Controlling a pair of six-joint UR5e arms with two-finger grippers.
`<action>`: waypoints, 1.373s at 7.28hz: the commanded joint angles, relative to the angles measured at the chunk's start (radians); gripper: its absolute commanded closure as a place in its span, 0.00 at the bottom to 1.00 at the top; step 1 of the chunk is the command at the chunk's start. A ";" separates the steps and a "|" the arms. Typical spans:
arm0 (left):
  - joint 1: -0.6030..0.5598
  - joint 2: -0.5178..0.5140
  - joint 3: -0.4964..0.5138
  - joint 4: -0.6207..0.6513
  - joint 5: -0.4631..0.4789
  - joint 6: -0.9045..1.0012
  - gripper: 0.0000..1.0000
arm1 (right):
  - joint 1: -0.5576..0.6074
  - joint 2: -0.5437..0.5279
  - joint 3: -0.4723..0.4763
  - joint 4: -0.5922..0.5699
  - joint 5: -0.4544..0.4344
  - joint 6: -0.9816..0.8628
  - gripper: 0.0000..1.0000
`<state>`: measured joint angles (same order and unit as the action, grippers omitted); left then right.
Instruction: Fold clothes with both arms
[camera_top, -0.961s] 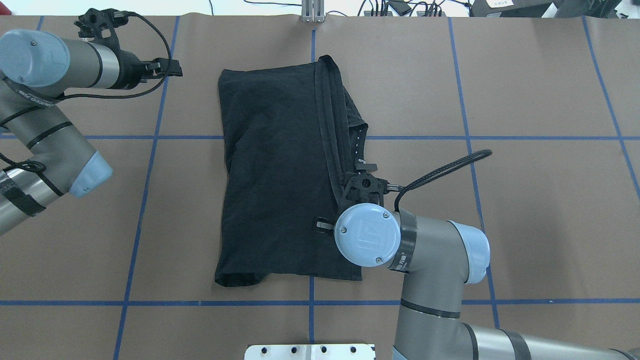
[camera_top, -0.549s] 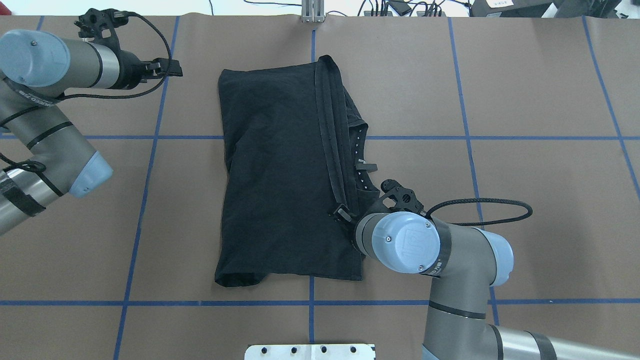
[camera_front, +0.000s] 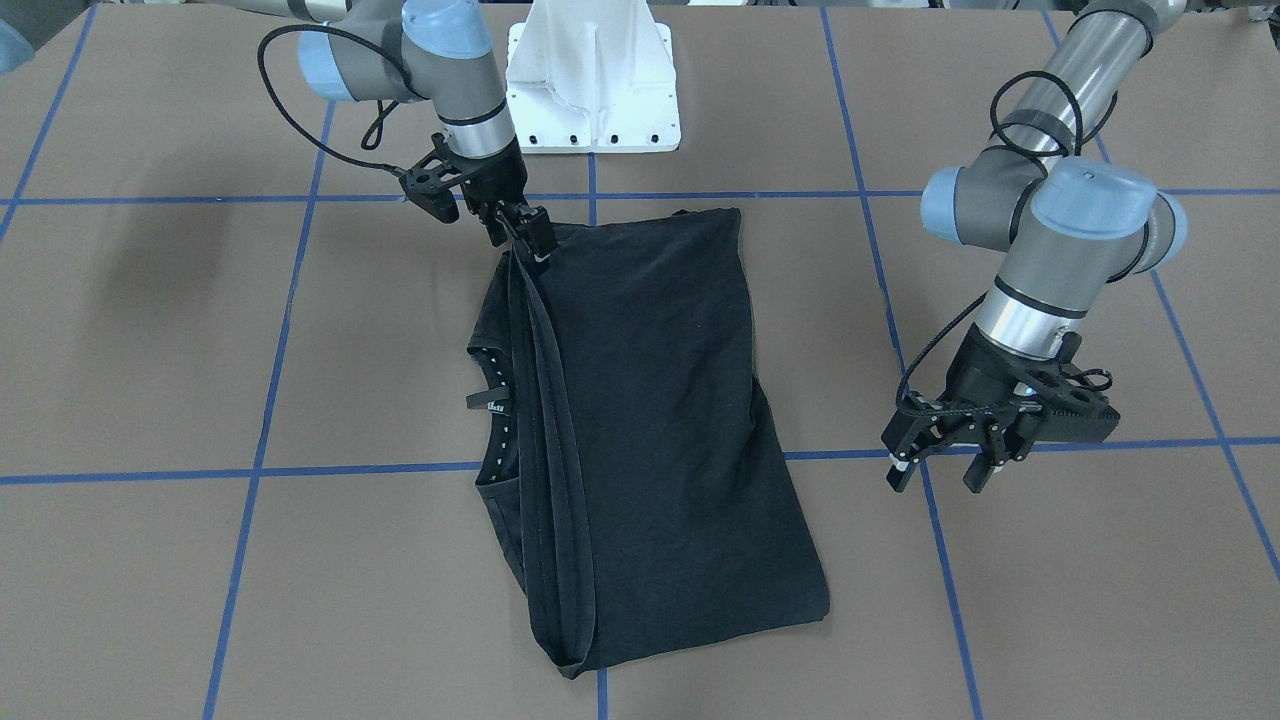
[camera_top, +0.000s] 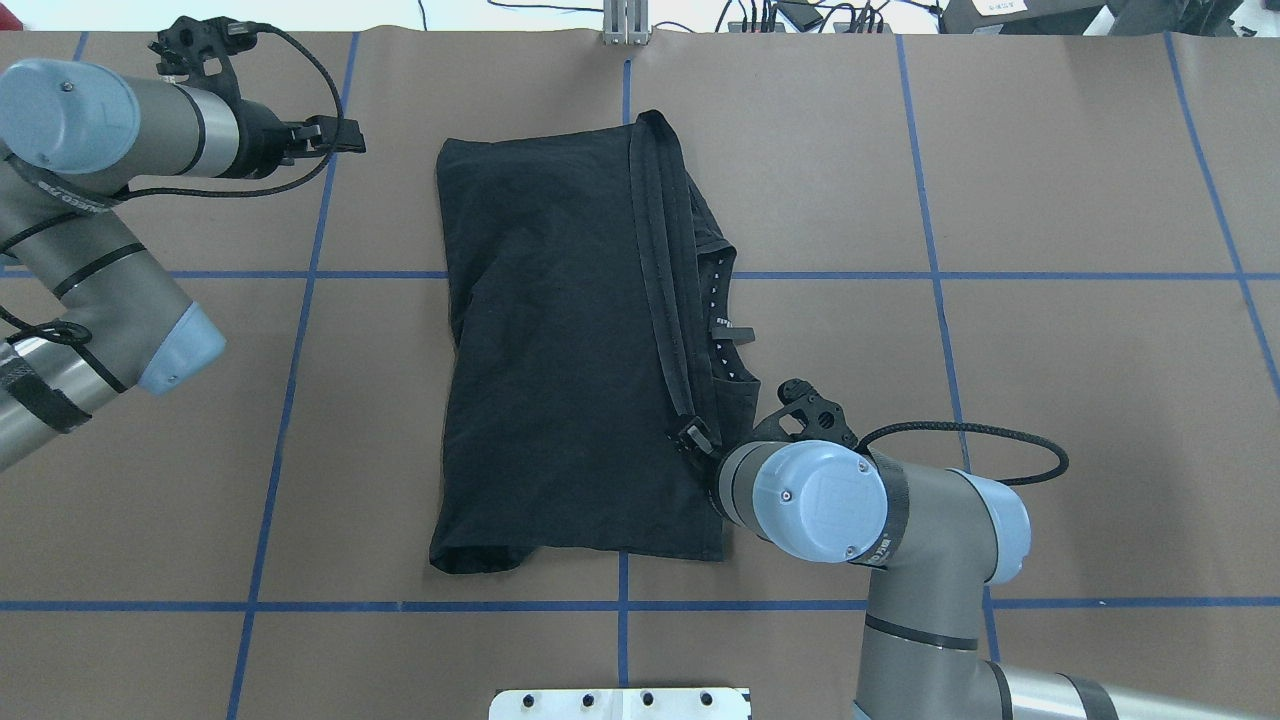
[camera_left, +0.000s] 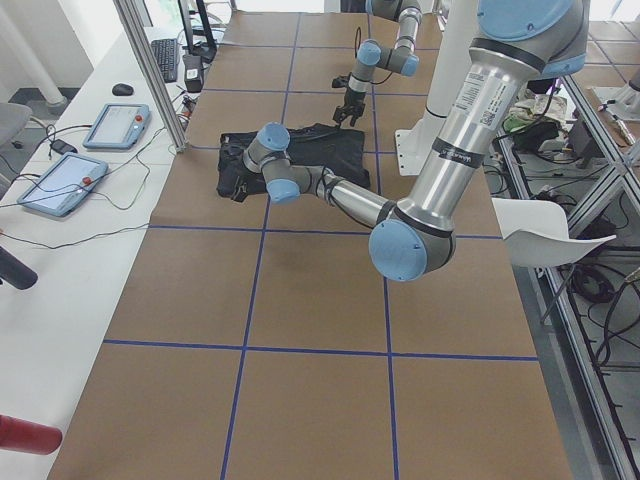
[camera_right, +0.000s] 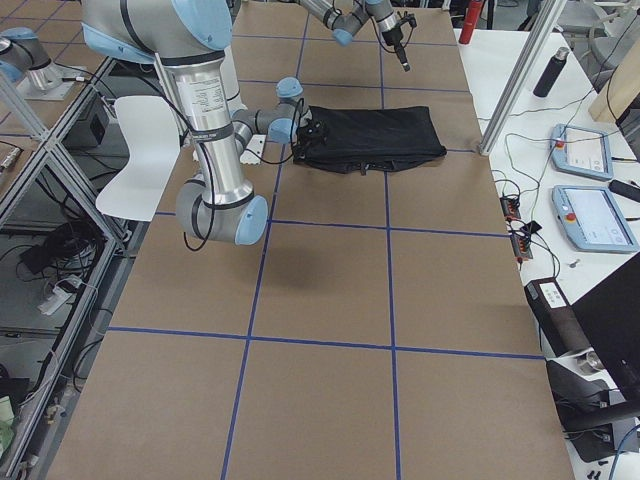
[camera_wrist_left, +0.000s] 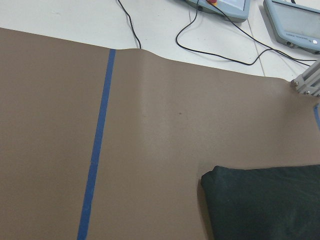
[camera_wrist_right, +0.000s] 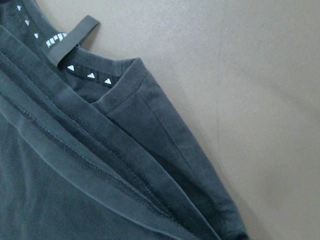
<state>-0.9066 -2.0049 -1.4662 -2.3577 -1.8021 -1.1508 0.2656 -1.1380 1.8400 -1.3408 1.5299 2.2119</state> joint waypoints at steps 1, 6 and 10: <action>0.000 0.000 0.000 0.000 0.001 -0.001 0.00 | -0.014 -0.009 -0.010 -0.003 -0.004 0.002 0.08; 0.000 0.000 -0.005 0.000 0.000 0.000 0.00 | -0.006 -0.009 -0.018 -0.003 -0.007 0.000 0.26; -0.003 0.002 -0.014 0.000 0.000 -0.001 0.00 | -0.009 -0.009 -0.018 -0.003 -0.008 0.005 0.99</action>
<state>-0.9085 -2.0039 -1.4782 -2.3578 -1.8025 -1.1520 0.2573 -1.1470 1.8224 -1.3431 1.5229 2.2144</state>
